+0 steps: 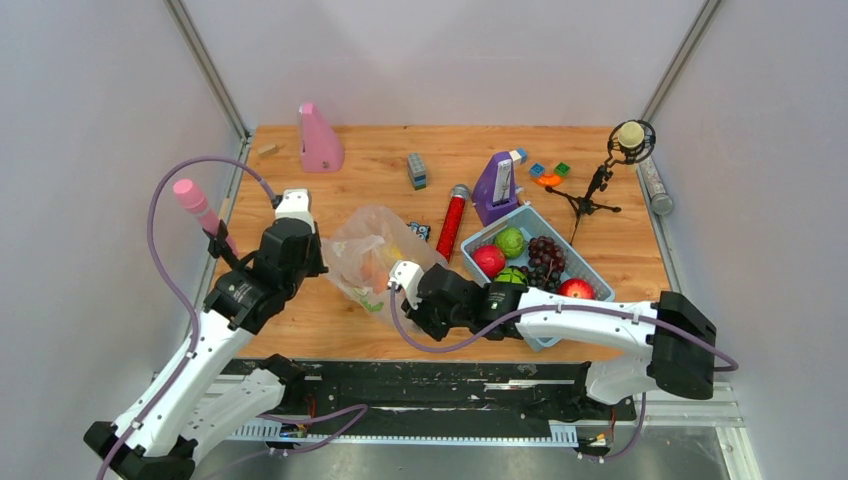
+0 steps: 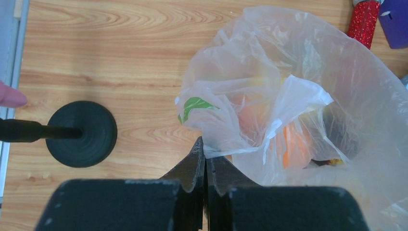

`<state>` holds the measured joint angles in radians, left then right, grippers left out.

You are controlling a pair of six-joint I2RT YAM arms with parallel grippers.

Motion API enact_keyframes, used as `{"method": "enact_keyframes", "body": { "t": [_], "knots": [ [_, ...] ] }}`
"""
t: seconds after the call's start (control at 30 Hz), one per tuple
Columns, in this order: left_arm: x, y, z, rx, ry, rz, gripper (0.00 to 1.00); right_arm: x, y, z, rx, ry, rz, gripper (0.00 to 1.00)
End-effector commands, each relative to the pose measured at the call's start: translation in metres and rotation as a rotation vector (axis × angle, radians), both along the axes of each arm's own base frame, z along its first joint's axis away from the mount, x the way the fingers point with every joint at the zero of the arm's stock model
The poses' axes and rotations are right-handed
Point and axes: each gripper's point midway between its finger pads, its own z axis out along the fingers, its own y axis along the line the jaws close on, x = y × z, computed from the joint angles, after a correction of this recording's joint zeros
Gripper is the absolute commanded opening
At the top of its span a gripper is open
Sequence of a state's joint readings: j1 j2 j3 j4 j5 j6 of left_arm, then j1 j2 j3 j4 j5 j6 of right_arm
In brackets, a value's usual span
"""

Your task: Untie the knot of the plastic bag and take out the fruit

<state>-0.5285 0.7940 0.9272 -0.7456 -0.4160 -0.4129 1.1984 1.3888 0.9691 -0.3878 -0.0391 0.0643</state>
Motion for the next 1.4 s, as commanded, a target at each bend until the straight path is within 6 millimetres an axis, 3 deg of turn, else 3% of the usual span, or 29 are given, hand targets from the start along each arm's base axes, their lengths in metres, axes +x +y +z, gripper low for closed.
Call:
{"method": "enact_keyframes", "body": {
  "t": [0.0, 0.17, 0.33, 0.43, 0.5, 0.6, 0.77, 0.87, 0.97, 1.1, 1.27, 1.37],
  "knots": [
    [-0.004, 0.016, 0.005, -0.031, -0.035, 0.107, 0.05, 0.032, -0.010, -0.018, -0.045, -0.086, -0.242, 0.07],
    [-0.012, 0.026, 0.008, -0.054, -0.062, 0.154, 0.12, 0.045, -0.031, -0.054, -0.182, -0.093, -0.408, 0.06],
    [-0.020, 0.035, 0.012, -0.097, -0.102, 0.203, 0.15, 0.046, -0.054, -0.085, -0.317, -0.069, -0.533, 0.06],
    [-0.024, 0.040, 0.015, -0.118, -0.120, 0.232, 0.15, 0.044, -0.060, -0.088, -0.322, -0.054, -0.569, 0.07],
    [-0.027, 0.043, 0.017, -0.131, -0.135, 0.245, 0.16, 0.042, -0.061, -0.084, -0.299, -0.044, -0.583, 0.14],
    [-0.029, 0.042, 0.020, -0.160, -0.159, 0.236, 0.26, 0.038, -0.053, -0.061, -0.219, -0.022, -0.559, 0.30],
    [-0.028, 0.027, 0.029, -0.211, -0.211, 0.133, 0.45, 0.026, -0.025, 0.000, -0.048, -0.023, -0.414, 0.59],
    [-0.032, 0.019, 0.034, -0.238, -0.239, 0.074, 0.59, 0.019, -0.014, 0.039, 0.049, -0.036, -0.338, 0.67],
    [-0.035, 0.016, 0.039, -0.254, -0.269, 0.035, 0.72, 0.012, -0.007, 0.074, 0.132, -0.043, -0.268, 0.70],
    [-0.040, 0.013, 0.041, -0.268, -0.276, 0.005, 0.80, 0.006, -0.005, 0.113, 0.213, -0.071, -0.191, 0.70],
    [-0.045, 0.010, 0.047, -0.298, -0.277, -0.015, 0.81, 0.002, -0.007, 0.157, 0.295, -0.150, -0.102, 0.68],
    [-0.048, -0.001, 0.057, -0.342, -0.289, -0.065, 0.75, 0.012, -0.005, 0.175, 0.305, -0.217, -0.097, 0.68]
  ]
}}
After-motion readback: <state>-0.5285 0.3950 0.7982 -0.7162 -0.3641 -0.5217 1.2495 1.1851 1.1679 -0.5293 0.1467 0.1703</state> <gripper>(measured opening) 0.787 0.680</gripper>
